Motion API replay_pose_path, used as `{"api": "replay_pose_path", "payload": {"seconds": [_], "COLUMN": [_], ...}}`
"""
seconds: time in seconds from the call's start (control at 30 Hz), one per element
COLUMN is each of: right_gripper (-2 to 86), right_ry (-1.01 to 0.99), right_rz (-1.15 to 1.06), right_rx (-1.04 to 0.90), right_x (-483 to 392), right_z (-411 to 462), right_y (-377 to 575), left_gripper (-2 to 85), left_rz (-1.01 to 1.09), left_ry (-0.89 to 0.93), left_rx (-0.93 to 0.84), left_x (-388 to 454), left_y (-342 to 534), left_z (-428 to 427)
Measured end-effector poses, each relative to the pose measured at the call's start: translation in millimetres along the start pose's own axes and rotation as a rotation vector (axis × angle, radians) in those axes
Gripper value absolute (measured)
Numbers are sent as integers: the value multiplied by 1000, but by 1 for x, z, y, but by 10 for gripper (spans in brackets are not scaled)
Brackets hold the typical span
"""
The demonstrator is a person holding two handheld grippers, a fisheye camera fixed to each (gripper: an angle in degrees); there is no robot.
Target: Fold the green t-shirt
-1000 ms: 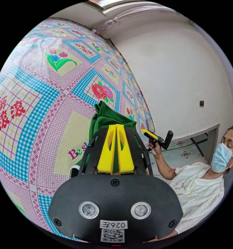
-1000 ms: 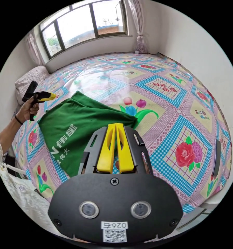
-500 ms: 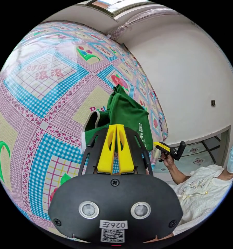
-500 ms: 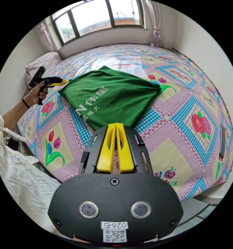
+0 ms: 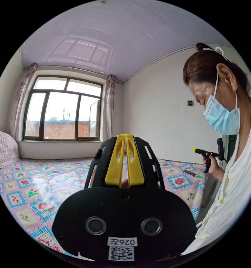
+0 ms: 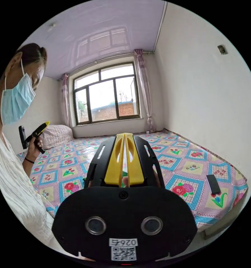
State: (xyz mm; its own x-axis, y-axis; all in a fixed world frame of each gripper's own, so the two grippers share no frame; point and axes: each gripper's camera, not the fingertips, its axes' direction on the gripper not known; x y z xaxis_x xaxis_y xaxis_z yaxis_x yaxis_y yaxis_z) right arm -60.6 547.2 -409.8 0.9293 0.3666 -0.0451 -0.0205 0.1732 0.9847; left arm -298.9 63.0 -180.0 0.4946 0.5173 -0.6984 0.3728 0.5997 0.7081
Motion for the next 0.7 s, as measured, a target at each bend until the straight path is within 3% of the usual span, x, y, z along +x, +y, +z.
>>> {"api": "replay_pose_path", "payload": {"seconds": [0.07, 0.23, 0.4, 0.53, 0.6, 0.7], "right_gripper": [-9, -8, -9, -9, -9, -9], "right_ry": [40, -44, -53, -84, -133, -206], "right_rz": [-24, -76, -240, -258, -238, -175], "right_rx": [252, 487, 373, 307, 266, 154], "right_x": [-12, -24, -24, 5, 24, 57], "right_z": [-65, -142, -140, -119, -99, -40], "right_y": [-10, -30, -49, -44, -39, -26], "left_gripper": [-10, -7, -7, -9, -8, -1], "left_rz": [59, 68, 166, 247, 225, 114], "left_ry": [16, 152, 142, 258, 290, 189], "left_rx": [154, 365, 448, 437, 444, 455], "left_x": [42, 105, 174, 216, 222, 223], "left_y": [-25, -56, -73, -76, -74, -61], "left_z": [-54, -126, -156, -154, -148, -132]}}
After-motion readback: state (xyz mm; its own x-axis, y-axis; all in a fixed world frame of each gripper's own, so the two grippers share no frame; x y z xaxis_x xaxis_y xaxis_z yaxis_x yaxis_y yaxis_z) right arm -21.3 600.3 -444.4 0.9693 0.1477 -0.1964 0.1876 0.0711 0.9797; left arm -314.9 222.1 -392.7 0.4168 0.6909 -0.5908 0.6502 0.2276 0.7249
